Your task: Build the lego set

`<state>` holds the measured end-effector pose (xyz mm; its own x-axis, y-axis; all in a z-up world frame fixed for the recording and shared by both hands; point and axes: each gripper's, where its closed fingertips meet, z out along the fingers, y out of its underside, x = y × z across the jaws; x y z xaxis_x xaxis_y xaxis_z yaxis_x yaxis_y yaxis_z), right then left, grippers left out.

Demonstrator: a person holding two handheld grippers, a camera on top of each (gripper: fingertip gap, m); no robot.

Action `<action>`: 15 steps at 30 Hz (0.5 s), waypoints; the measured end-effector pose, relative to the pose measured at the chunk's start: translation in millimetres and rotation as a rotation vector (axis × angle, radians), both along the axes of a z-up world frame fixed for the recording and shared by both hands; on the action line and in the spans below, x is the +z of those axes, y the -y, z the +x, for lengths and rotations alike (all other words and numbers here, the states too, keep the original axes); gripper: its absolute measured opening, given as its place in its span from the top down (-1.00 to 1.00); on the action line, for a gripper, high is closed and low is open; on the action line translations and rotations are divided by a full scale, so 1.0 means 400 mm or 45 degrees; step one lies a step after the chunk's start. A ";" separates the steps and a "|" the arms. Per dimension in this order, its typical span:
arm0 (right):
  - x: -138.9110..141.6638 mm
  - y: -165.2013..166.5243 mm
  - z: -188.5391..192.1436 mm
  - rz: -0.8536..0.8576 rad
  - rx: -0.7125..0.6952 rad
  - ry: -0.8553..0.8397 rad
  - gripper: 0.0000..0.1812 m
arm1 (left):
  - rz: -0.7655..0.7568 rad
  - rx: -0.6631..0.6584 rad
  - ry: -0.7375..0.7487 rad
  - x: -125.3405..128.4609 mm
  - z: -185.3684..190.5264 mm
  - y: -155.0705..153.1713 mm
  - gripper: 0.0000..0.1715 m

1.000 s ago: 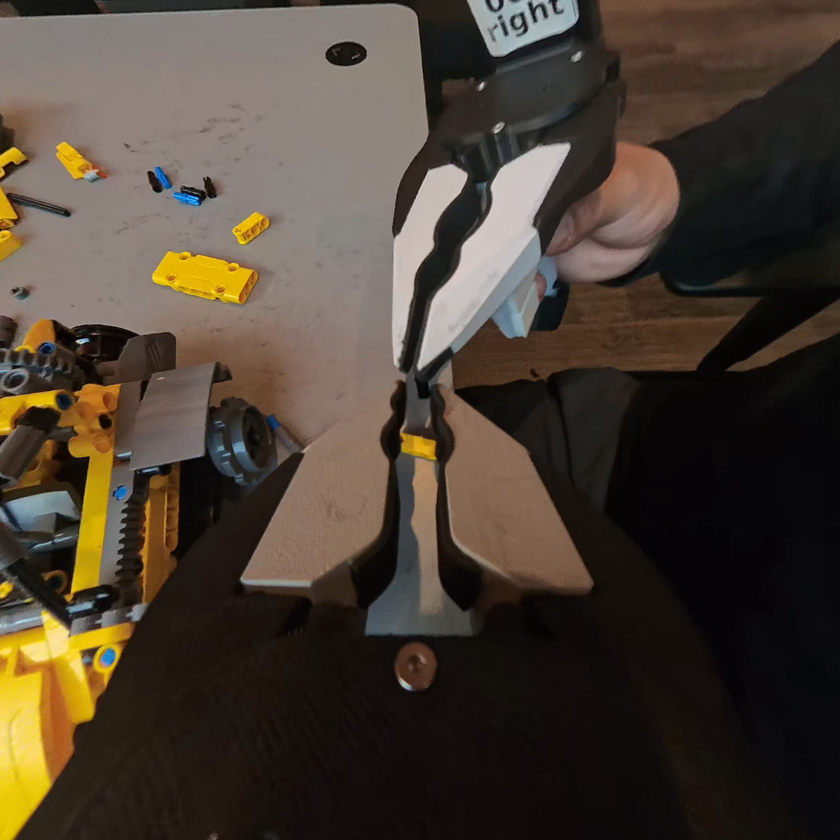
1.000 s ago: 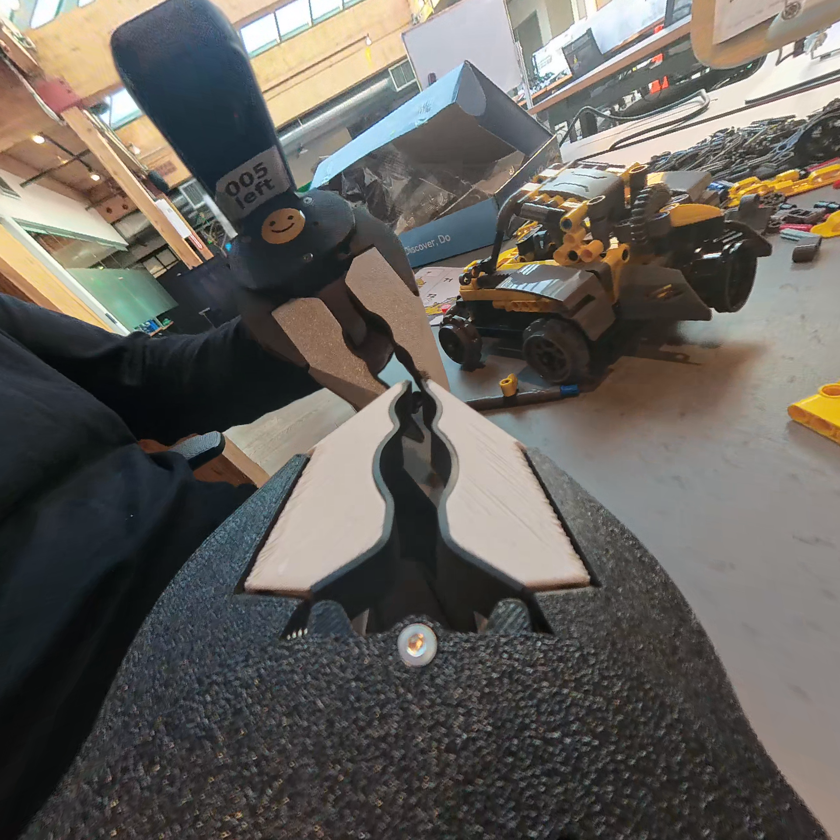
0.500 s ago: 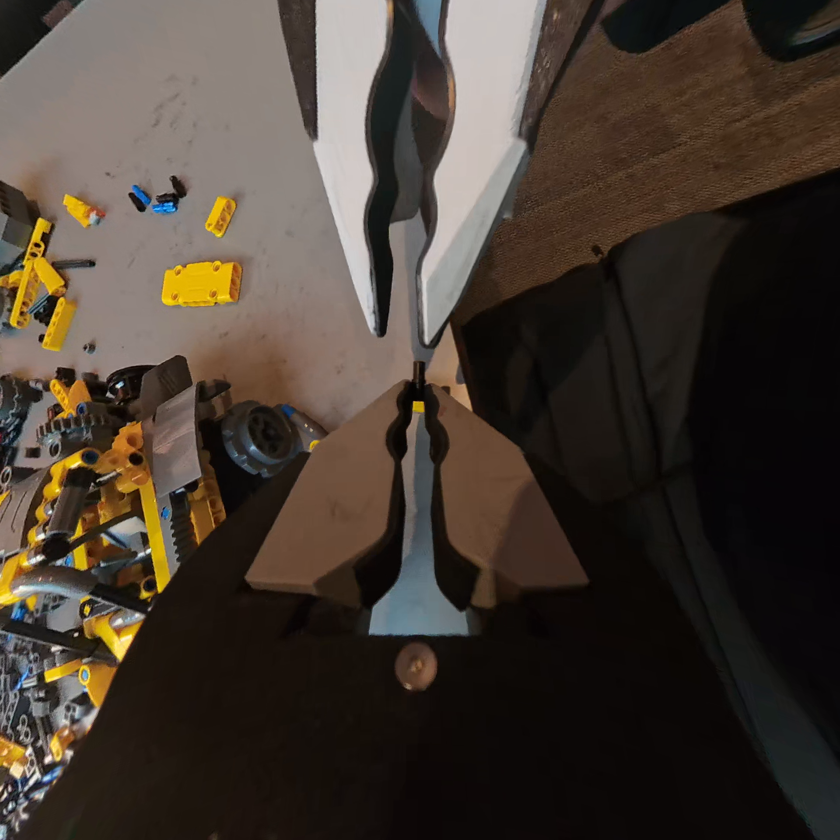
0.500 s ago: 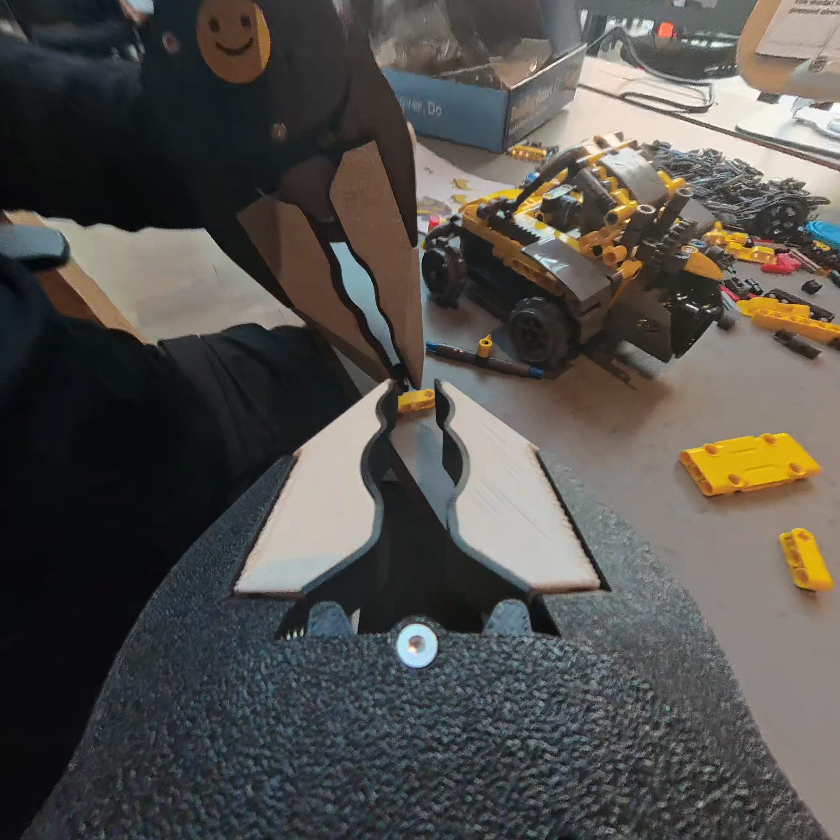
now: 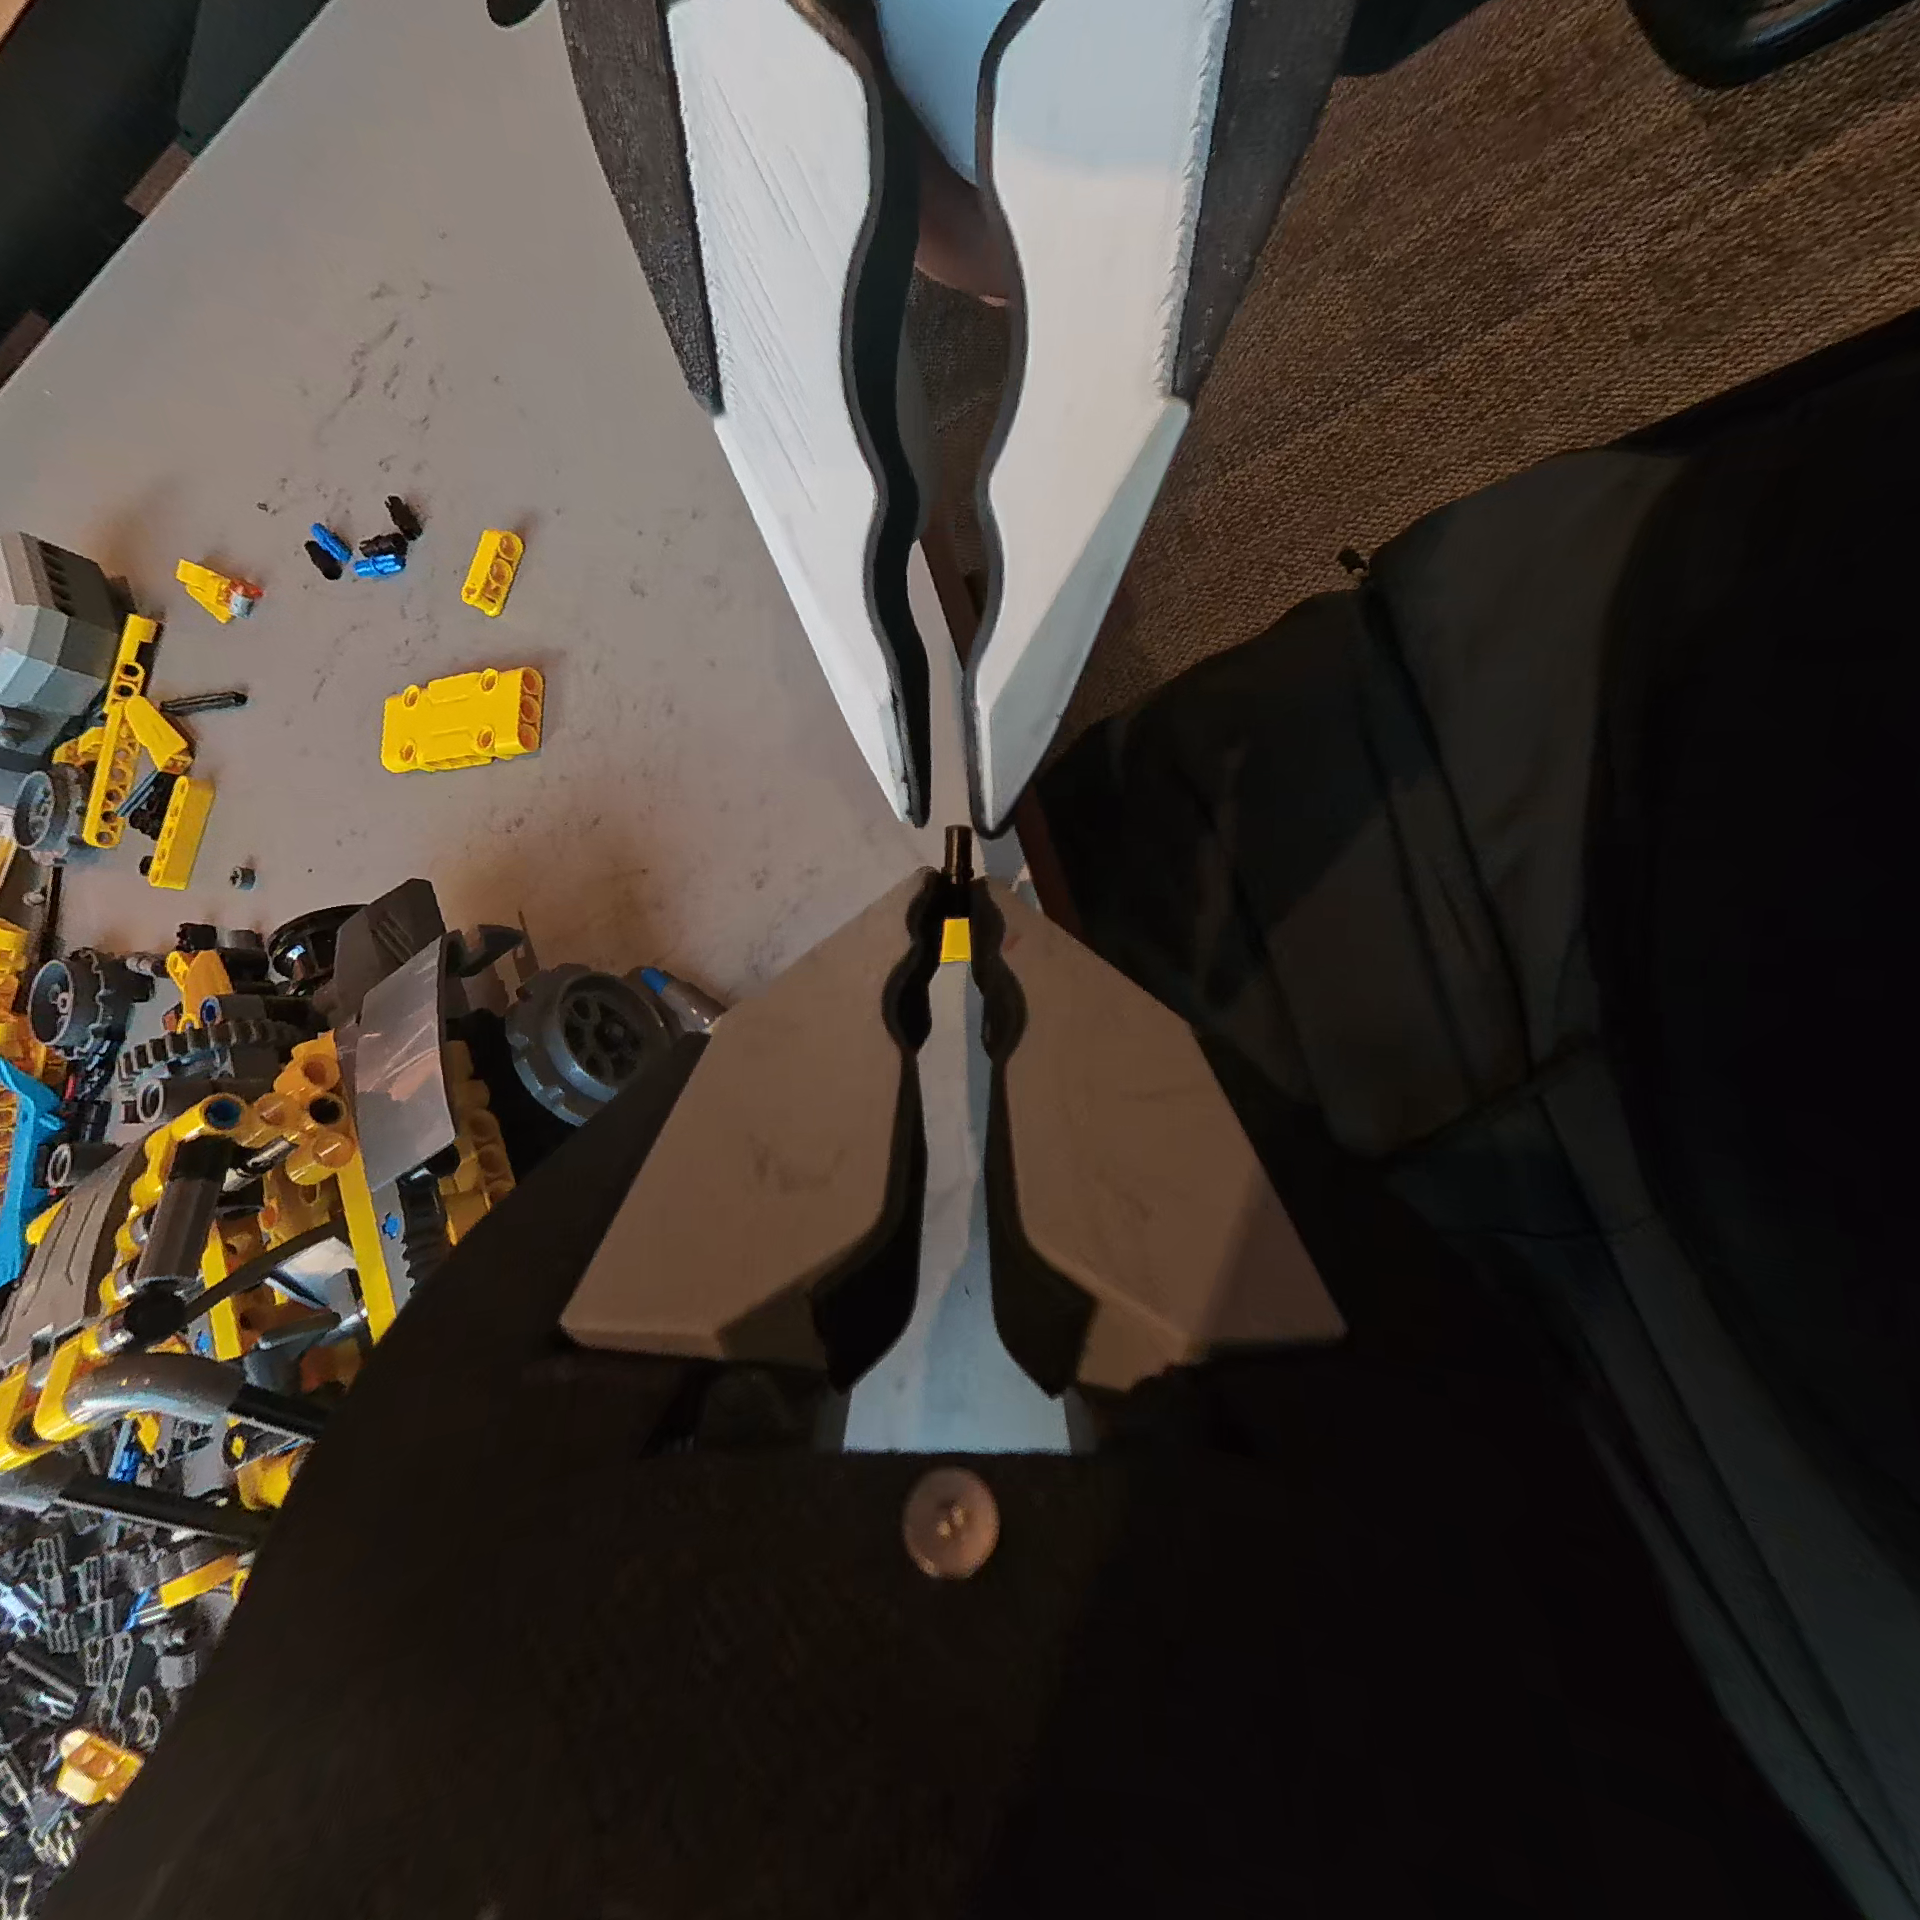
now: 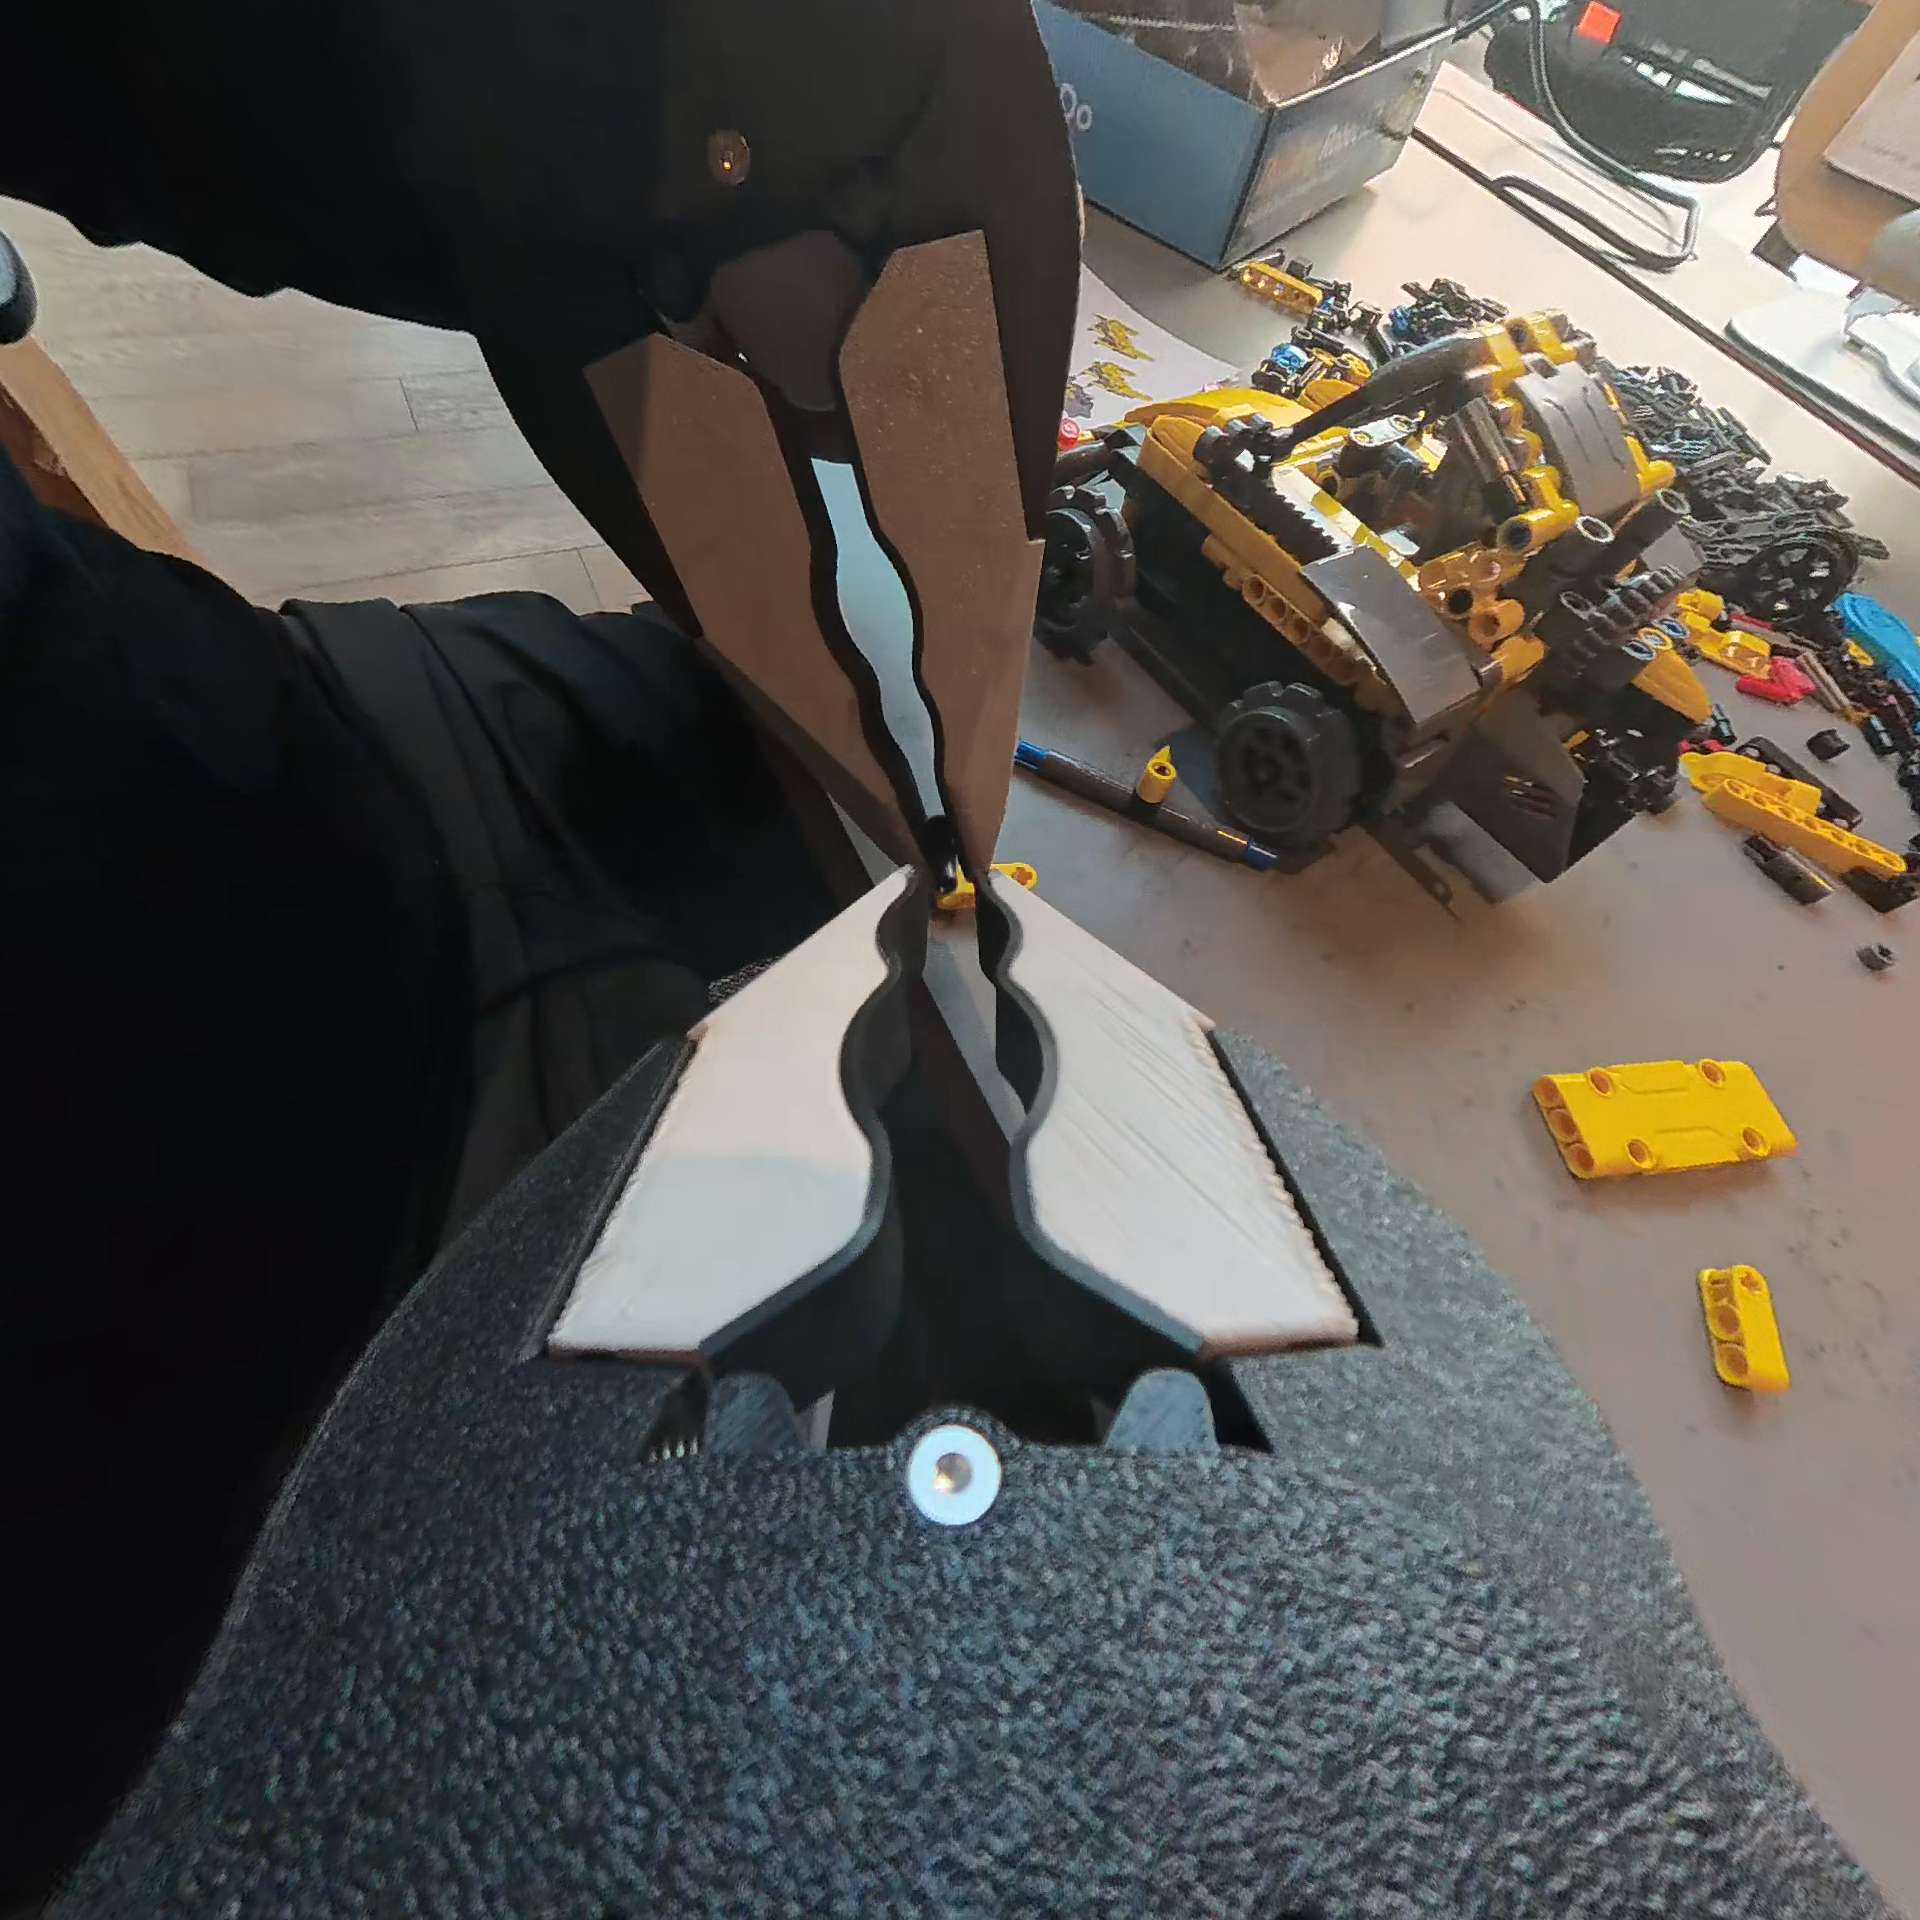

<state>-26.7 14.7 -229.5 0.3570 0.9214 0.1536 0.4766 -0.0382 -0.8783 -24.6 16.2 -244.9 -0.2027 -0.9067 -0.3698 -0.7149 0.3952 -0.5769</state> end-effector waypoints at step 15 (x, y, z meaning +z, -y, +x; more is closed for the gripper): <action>-0.041 -0.015 0.009 -0.025 -0.055 0.096 0.96 | -0.100 0.080 -0.019 -0.014 -0.005 -0.012 0.80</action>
